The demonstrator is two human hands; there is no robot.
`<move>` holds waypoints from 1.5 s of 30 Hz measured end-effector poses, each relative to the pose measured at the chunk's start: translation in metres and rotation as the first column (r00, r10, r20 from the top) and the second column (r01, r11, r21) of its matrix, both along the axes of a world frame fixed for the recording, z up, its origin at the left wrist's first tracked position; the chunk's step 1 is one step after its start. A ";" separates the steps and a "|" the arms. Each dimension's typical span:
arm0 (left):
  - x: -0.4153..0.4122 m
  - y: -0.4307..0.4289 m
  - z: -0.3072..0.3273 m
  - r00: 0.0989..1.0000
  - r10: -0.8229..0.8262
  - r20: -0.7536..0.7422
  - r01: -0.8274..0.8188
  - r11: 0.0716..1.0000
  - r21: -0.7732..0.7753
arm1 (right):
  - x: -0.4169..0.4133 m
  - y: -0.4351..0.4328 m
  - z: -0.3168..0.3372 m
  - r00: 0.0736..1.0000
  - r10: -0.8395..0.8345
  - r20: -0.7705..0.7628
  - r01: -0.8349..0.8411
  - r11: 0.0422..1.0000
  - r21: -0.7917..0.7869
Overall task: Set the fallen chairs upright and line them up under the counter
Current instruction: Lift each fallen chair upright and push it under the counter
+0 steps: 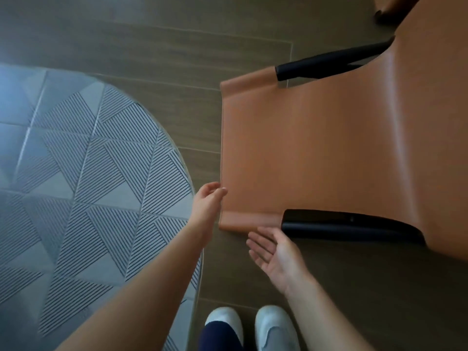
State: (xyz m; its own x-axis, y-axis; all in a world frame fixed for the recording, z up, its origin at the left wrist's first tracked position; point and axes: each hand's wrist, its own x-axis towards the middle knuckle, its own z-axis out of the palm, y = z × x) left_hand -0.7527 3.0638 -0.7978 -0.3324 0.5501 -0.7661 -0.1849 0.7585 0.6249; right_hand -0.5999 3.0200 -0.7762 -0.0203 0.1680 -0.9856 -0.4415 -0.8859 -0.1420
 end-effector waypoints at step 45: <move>-0.005 0.025 0.050 0.987 -0.150 -0.057 0.143 0.982 -0.121 | -0.050 0.022 0.055 0.732 -0.668 0.134 0.679 0.702 -0.217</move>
